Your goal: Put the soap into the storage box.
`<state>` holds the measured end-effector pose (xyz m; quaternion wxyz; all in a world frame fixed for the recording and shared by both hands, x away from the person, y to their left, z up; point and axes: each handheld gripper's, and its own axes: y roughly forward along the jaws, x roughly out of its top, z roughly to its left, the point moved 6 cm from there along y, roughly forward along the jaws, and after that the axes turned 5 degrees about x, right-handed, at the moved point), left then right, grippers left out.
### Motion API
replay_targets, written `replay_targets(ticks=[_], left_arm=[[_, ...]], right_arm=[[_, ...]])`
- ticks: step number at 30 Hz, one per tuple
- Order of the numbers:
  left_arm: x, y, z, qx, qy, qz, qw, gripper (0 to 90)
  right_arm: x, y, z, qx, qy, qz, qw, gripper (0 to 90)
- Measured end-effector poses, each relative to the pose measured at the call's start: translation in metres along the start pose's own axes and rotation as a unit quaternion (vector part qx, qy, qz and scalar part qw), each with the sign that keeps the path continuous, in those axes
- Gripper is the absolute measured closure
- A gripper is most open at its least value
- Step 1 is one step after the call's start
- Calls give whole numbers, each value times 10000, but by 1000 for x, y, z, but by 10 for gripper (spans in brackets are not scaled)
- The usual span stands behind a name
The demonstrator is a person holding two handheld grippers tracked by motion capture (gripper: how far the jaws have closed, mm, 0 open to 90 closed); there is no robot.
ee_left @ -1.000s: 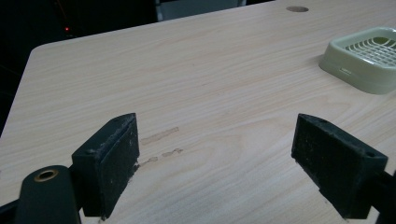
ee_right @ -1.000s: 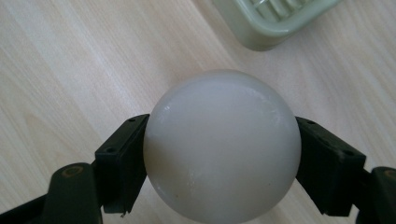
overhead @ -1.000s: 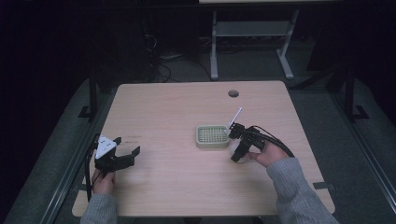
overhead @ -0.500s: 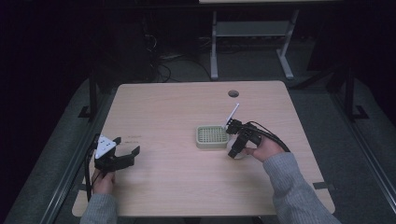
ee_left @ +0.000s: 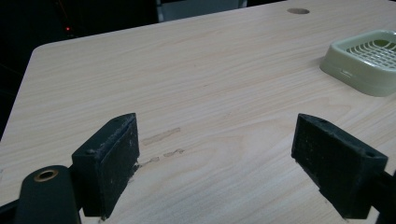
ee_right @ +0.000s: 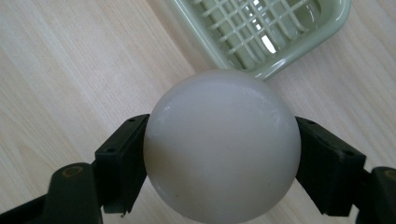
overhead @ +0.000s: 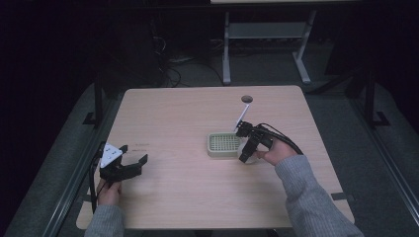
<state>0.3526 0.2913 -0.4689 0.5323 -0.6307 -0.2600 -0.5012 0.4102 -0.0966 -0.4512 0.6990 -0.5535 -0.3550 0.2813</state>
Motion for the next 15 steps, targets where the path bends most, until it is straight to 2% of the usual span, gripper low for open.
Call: replay_targets(ticks=[15], left_arm=[[0,0,0,-2,-24,-1,10000,148]], right_arm=[[15,-1,-7,25,1,6,10000,238]])
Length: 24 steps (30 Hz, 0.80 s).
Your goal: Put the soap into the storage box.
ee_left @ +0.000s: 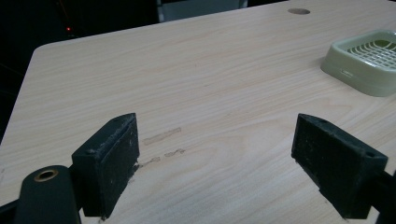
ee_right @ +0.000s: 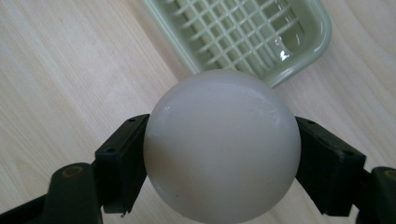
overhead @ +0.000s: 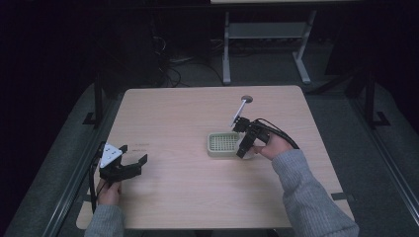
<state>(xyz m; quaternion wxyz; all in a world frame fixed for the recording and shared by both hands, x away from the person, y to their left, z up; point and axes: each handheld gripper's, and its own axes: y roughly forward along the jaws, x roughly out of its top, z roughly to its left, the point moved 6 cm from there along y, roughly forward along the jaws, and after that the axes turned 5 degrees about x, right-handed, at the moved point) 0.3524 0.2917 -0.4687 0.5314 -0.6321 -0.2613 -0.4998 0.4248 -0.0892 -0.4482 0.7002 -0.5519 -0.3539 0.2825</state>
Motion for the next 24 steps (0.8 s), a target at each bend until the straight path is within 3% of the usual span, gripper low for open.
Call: replay_targets(ticks=[24], left_arm=[[1,0,0,-10,11,-5,10000,148]], right_arm=[[38,5,-5,-7,-55,94,9999,239]])
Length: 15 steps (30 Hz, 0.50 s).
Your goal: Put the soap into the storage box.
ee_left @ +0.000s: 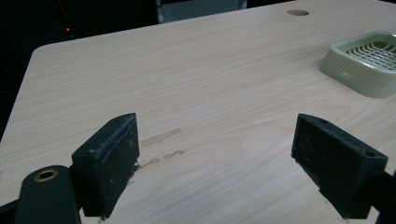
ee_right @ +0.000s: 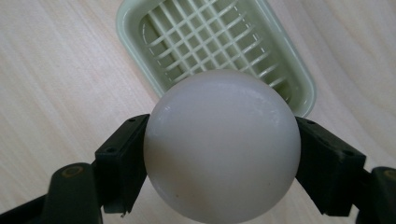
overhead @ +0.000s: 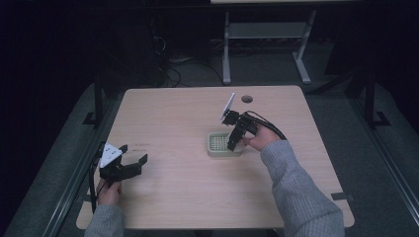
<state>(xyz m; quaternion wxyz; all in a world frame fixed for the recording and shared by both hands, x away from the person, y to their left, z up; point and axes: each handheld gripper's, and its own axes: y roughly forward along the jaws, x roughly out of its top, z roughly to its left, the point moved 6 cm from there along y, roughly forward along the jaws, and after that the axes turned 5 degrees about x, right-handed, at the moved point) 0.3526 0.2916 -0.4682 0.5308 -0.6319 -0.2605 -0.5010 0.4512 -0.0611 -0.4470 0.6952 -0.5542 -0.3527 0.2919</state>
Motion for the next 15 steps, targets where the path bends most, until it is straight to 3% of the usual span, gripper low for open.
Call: replay_targets(ticks=[15], left_arm=[[1,0,0,4,-16,-17,10000,148]], right_arm=[[22,9,0,-33,0,92,10000,238]])
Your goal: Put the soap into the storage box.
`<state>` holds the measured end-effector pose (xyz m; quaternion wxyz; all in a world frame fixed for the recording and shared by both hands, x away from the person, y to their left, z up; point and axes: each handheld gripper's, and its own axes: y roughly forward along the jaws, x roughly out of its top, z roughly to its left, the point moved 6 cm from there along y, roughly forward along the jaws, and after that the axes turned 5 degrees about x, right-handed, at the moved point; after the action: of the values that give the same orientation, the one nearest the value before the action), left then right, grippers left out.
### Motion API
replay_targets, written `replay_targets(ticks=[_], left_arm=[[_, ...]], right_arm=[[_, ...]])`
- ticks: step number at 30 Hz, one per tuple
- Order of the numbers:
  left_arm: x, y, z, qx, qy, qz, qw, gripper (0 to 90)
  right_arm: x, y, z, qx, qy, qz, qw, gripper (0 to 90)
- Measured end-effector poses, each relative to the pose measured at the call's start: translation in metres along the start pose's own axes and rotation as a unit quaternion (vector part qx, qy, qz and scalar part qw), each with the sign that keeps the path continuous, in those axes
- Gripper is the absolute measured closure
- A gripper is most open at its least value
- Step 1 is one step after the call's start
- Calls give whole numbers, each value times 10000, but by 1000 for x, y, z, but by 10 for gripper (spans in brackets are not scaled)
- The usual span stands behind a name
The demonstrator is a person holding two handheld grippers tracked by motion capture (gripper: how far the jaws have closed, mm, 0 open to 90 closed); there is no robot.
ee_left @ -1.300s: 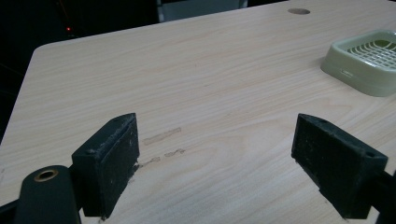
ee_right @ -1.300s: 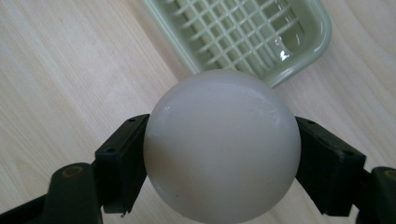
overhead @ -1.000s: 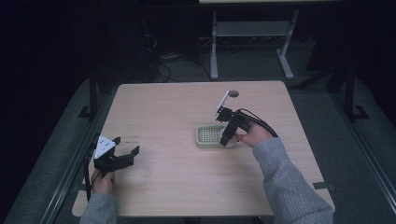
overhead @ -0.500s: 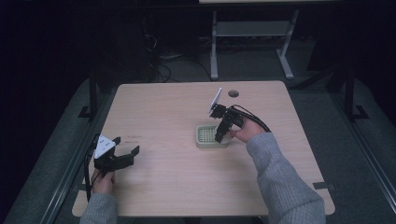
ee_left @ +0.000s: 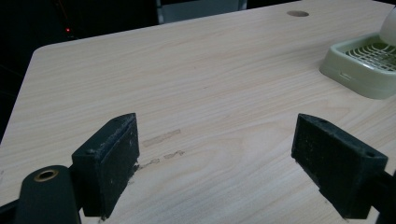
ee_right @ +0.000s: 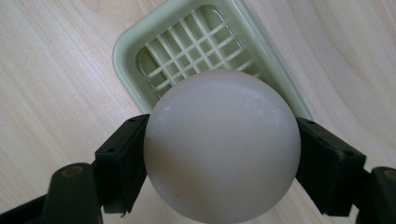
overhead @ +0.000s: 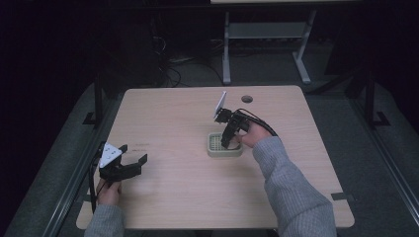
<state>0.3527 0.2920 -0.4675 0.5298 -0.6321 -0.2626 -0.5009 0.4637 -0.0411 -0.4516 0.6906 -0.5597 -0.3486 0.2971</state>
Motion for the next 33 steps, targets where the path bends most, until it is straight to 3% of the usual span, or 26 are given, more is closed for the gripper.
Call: replay_targets(ticks=[33], left_arm=[[0,0,1,-3,-15,-5,10000,148]], right_arm=[[14,20,-1,-95,29,169,9998,238]])
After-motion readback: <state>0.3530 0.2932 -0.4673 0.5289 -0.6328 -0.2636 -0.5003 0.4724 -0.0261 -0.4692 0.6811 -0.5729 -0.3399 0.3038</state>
